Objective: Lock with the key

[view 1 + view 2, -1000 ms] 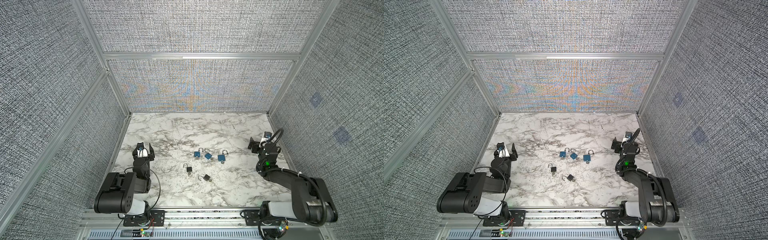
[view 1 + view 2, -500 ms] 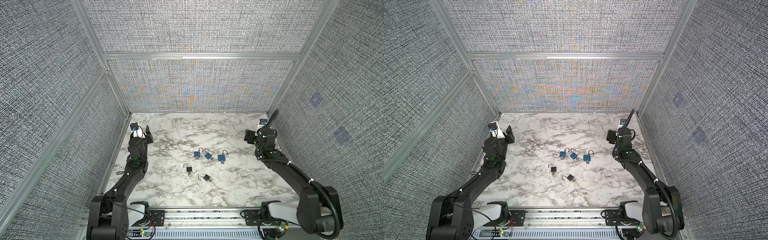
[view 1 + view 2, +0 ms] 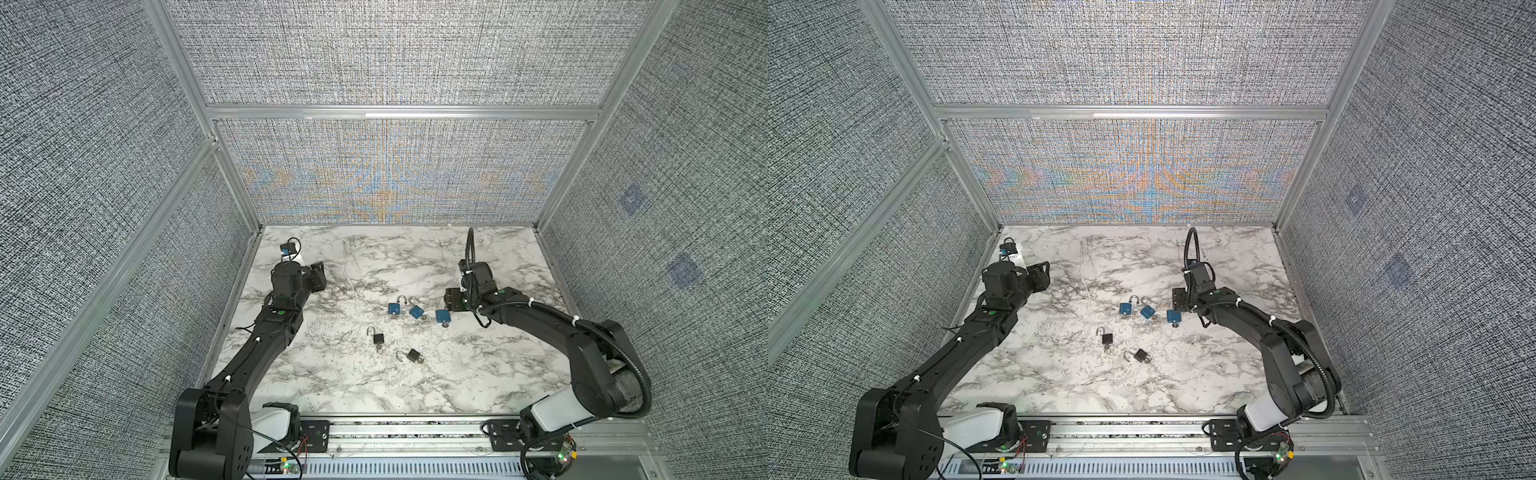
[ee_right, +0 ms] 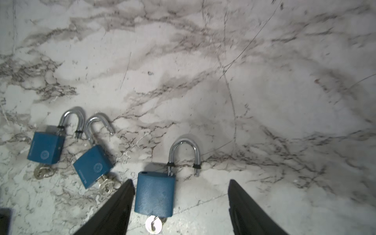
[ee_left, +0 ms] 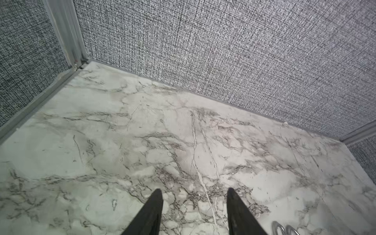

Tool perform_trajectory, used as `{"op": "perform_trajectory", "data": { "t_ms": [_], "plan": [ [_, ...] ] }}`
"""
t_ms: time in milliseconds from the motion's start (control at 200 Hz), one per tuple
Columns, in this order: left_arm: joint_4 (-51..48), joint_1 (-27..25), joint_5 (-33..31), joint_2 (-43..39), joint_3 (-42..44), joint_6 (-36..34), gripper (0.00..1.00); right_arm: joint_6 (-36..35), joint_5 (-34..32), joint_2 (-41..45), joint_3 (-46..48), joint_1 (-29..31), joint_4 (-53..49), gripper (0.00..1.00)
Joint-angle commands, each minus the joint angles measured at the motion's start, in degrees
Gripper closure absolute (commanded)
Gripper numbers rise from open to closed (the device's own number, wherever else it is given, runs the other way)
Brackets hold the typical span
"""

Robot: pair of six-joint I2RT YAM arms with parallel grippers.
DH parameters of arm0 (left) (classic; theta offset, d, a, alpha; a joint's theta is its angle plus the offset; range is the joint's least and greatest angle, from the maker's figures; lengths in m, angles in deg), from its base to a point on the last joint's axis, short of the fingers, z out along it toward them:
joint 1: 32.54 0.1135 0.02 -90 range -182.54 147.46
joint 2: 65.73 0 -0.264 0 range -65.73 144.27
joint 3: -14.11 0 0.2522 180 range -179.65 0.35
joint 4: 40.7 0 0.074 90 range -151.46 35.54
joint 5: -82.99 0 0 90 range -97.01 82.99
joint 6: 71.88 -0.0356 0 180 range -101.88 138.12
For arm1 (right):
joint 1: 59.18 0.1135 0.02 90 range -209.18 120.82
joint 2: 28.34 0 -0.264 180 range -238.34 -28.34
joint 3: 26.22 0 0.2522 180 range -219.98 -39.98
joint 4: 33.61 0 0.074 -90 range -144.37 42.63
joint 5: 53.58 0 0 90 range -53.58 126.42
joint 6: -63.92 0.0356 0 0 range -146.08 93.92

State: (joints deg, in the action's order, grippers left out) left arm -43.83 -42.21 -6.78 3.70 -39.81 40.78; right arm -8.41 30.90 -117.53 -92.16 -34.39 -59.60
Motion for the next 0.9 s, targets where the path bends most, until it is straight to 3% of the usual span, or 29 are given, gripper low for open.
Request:
{"op": "perform_trajectory", "data": {
  "t_ms": [0,170,555,895],
  "plan": [
    [-0.62,-0.77,0.82,0.68,0.44,1.24,0.48,3.22,1.51,-1.60,-0.35,1.87,-2.33,0.30],
    [0.35,-1.66,1.77,2.28,0.03,1.25,0.49,4.98,1.90,-3.77,-0.44,3.44,-2.53,0.37],
    [0.59,-1.93,1.01,3.75,0.23,0.75,0.49,5.61,0.19,-9.42,-4.55,5.66,-4.35,0.39],
    [0.73,-2.01,0.65,5.20,-0.08,0.38,0.49,5.97,-2.01,-11.61,-5.37,6.13,-6.99,0.48]
  ]
}}
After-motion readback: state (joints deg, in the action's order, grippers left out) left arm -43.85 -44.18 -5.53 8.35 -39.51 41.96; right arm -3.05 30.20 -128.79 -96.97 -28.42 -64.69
